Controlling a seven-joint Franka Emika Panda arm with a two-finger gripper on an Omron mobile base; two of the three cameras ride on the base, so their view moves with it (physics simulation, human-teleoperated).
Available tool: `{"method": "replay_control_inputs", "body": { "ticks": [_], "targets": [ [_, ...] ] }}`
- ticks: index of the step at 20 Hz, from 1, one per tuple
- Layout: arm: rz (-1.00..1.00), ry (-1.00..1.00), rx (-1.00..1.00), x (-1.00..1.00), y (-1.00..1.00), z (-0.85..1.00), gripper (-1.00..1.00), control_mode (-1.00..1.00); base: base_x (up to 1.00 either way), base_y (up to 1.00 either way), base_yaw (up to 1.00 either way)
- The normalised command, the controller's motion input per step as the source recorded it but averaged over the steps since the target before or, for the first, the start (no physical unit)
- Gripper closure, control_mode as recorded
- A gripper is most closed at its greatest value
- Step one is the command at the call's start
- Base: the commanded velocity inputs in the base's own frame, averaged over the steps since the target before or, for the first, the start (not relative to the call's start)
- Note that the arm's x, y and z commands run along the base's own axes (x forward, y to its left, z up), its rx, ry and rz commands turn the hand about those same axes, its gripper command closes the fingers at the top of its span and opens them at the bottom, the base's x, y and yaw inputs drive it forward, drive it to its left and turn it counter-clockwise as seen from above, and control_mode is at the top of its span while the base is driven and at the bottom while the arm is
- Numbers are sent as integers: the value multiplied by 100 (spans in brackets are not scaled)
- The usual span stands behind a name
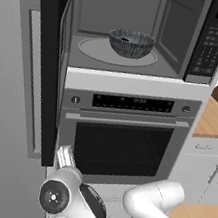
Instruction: Pick the avocado from the sink and place it in the bowl. Then pick the bowl and place it in the microwave. Then close the microwave door and press the start button.
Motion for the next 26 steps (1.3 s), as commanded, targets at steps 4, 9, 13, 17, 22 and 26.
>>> {"method": "replay_control_inputs", "body": {
  "ticks": [4,9,13,17,22,26],
  "targets": [
    [-3,-24,0,-51,83,-18,-100,-100,0,0,0],
    [-16,-25,0,-38,100,34,-100,-100,0,0,0],
    [-26,-10,0,-3,100,50,-100,-100,0,0,0],
    [-29,-5,0,0,79,71,-100,-100,0,0,0],
    [-28,0,11,0,-5,86,-100,-100,0,0,0],
    [-21,-1,19,0,-77,68,-100,-100,0,0,0]
  ]
}}
